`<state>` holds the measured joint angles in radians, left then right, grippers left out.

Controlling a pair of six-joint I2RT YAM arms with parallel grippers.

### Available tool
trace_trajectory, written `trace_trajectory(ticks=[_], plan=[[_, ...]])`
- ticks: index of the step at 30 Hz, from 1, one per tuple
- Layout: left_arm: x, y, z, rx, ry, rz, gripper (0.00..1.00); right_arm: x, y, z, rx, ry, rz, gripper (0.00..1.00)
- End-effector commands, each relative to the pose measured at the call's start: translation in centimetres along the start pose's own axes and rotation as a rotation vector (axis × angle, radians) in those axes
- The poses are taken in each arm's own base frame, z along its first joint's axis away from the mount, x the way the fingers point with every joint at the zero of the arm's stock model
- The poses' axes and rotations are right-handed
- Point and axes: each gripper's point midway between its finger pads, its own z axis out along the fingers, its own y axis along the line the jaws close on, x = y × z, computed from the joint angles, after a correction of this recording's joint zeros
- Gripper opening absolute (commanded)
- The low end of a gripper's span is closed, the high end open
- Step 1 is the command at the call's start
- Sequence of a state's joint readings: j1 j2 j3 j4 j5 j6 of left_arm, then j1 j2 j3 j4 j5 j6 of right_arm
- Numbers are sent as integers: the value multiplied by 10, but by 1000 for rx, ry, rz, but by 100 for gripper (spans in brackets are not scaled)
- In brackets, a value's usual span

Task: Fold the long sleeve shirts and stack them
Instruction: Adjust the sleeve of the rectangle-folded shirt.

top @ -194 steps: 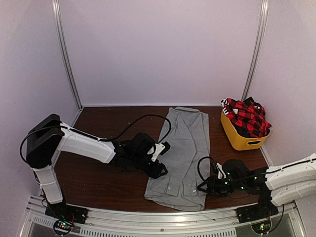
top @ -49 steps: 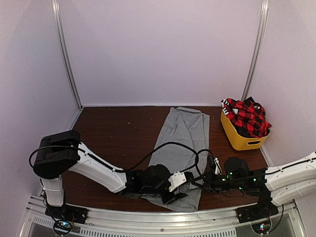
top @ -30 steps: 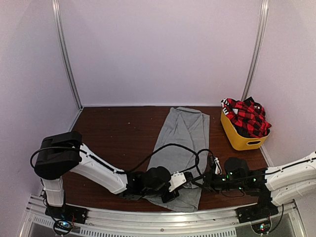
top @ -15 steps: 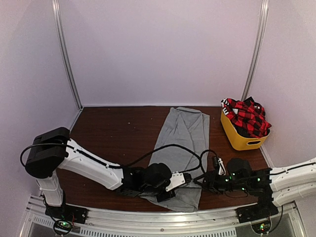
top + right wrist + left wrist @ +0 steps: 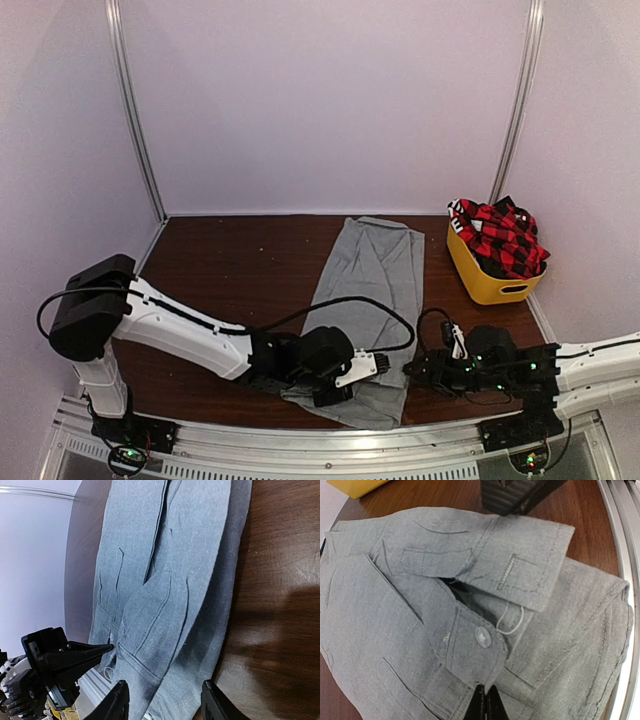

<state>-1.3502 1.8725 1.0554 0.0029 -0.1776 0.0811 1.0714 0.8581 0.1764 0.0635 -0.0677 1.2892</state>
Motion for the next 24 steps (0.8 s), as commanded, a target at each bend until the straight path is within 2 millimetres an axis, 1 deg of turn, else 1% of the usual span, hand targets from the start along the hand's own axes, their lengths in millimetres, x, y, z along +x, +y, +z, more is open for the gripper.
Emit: trace_trajectory(ticks=[1, 6, 15, 17, 19, 24], plan=[[-4, -7, -7, 11, 12, 40, 0, -6, -13, -3, 50, -42, -12, 51], [3, -20, -2, 26, 38, 55, 0, -6, -17, -4, 73, -41, -22, 51], [7, -26, 2, 29, 59, 52, 0, -5, -20, -2, 84, -37, -29, 51], [10, -25, 2, 21, 70, 52, 3, -7, -20, -2, 91, -52, -33, 51], [13, -24, 2, 14, 80, 54, 9, -9, -21, -2, 101, -58, -38, 51], [20, -27, 1, 33, 103, 64, 19, -9, -22, -1, 119, -58, -55, 51]])
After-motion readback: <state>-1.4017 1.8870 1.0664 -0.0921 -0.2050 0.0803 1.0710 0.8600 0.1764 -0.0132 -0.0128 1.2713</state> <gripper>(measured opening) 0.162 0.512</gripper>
